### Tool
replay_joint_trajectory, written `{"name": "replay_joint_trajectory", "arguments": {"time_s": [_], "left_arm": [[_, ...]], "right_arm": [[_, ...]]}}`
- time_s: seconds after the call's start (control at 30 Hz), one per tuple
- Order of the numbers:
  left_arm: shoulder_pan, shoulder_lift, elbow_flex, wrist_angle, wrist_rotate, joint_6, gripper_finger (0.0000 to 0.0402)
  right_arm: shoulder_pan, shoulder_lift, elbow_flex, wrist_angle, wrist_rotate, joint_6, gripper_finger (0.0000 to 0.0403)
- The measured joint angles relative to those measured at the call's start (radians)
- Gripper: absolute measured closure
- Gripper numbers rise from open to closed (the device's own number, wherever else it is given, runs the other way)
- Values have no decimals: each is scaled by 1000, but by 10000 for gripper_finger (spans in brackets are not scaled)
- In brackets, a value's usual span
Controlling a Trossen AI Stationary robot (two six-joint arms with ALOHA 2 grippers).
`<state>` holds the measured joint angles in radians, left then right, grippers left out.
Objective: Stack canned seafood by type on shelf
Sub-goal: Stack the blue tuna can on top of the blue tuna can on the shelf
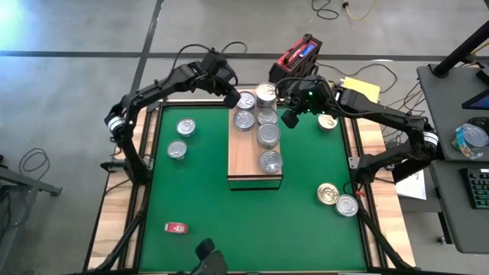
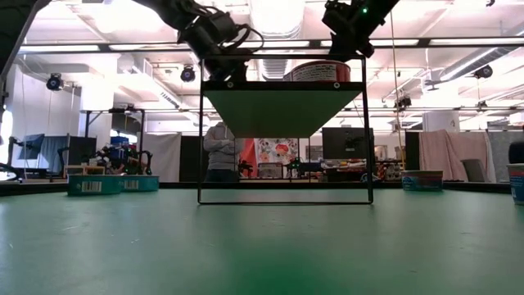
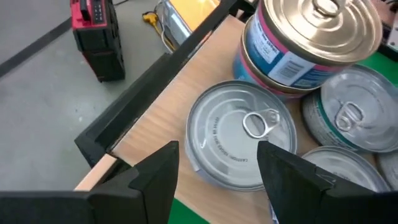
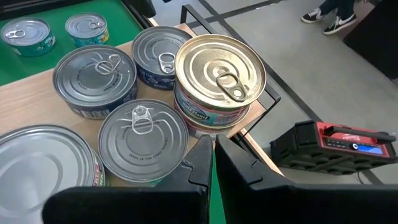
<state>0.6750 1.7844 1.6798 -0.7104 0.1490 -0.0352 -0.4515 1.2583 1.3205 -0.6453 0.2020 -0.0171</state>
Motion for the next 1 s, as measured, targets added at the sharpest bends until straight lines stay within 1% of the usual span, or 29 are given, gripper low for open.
{"name": "replay_joint_trajectory", "arguments": {"time_s": [0.07, 0.23, 0.63, 0.87, 1.0], "left_arm": [[-5, 0, 1, 0, -32, 1, 200], [-5, 0, -4, 2, -44, 0, 202], [-17, 6, -14, 12, -43, 0, 208], [-28, 55, -10, 12, -42, 6, 208], [-28, 62, -8, 17, -43, 7, 208]], "right_arm": [[0, 0, 0, 0, 0, -1, 390], [2, 0, 0, -6, 0, -1, 390], [2, 0, 0, -8, 0, 6, 390], [2, 0, 0, -14, -1, 10, 390], [2, 0, 0, -32, -1, 10, 390]]}}
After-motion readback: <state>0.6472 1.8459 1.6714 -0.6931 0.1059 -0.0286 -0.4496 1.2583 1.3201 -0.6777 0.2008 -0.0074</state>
